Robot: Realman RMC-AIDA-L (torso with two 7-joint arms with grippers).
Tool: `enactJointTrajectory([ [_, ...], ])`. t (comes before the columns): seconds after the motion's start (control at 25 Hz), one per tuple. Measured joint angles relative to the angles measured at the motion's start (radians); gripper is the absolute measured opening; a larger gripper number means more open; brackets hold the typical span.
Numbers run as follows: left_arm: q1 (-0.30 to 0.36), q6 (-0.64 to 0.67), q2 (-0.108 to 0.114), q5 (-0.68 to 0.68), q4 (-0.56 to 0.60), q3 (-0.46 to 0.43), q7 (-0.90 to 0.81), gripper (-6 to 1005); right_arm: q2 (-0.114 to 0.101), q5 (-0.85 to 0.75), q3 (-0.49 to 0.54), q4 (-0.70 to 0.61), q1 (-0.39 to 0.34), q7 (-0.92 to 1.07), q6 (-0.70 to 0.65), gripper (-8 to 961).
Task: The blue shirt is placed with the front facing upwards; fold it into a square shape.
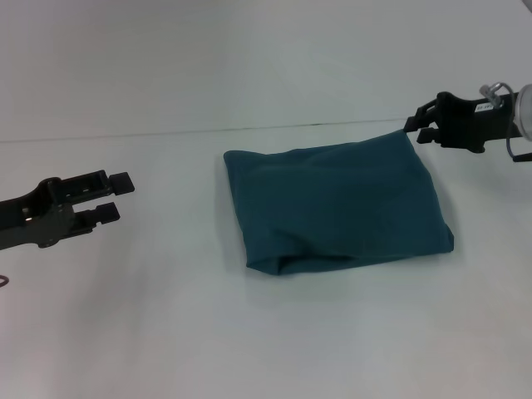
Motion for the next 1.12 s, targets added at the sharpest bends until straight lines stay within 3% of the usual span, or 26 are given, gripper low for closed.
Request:
enactJointTrajectory([
  [0.2, 0.001, 0.000, 0.000, -0.001, 0.000, 0.000, 0.000, 736, -0.006, 0.067, 0.003, -0.053, -0.019, -0.008, -0.118, 301],
  [0.36, 0.002, 0.000, 0.000, -0.001, 0.000, -0.007, 0.000, 736, 0.002, 0.087, -0.008, 0.006, -0.011, -0.035, -0.143, 297],
  [0.56, 0.001, -0.005, 0.000, -0.002, 0.000, -0.009, 0.000, 736, 0.008, 0.073, -0.044, 0.108, 0.002, -0.067, -0.029, 294],
  [0.88, -0.003, -0.007, 0.000, -0.003, -0.002, -0.008, -0.001, 735, 0.015, -0.088, -0.082, 0.121, -0.002, 0.011, 0.139, 291],
  [1.12, -0.006, -0.008, 0.000, -0.002, -0.002, -0.009, -0.006, 735, 0.008, 0.003, -0.048, -0.022, -0.016, 0.009, -0.031, 290],
])
